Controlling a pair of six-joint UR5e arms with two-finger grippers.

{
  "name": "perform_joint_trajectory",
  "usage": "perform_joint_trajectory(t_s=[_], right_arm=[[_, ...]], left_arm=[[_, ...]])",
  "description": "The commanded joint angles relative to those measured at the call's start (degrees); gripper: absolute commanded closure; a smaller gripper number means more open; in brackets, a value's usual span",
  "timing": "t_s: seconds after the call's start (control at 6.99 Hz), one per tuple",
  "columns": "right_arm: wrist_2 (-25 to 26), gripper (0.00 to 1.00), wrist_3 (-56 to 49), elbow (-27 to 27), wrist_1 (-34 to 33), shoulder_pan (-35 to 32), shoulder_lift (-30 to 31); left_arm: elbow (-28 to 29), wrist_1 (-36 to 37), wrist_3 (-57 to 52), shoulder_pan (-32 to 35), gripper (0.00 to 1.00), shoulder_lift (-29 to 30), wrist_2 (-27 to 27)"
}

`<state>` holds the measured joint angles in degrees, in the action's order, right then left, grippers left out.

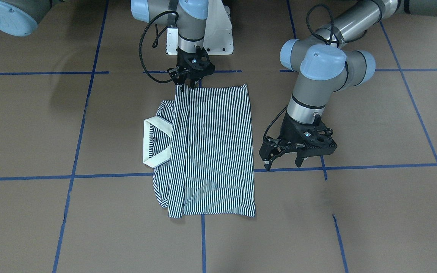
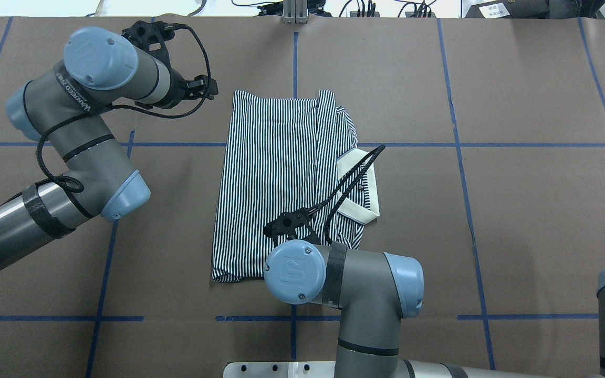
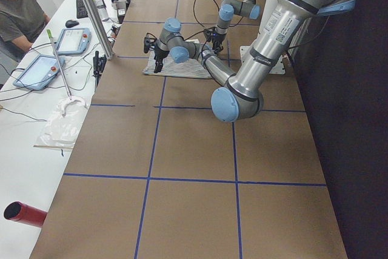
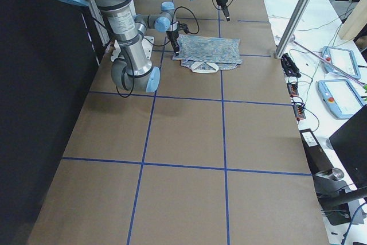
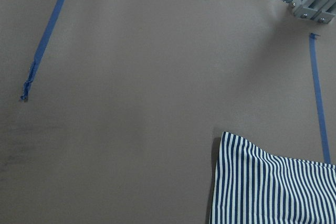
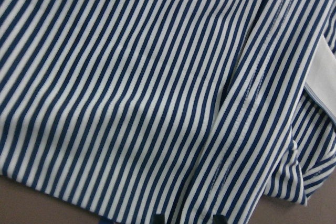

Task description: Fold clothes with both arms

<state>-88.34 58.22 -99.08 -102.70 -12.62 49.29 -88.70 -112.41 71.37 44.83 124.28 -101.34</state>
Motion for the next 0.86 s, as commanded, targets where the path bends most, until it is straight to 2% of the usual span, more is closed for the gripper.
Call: perform_joint_trajectory(t_s=[0.0,0.72], right_arm=[[0.54,0.71,-0.04,-0.06,-1.54,0.14,-0.26],[0.54,0.66,0.05,0.12,-1.45,0.22,-0.34]], left_arm=[[0.02,0.0,0.0,0.0,0.0,0.0,0.0],[0.11,-0.09,0.09,0.0,0.0,0.0,0.0]])
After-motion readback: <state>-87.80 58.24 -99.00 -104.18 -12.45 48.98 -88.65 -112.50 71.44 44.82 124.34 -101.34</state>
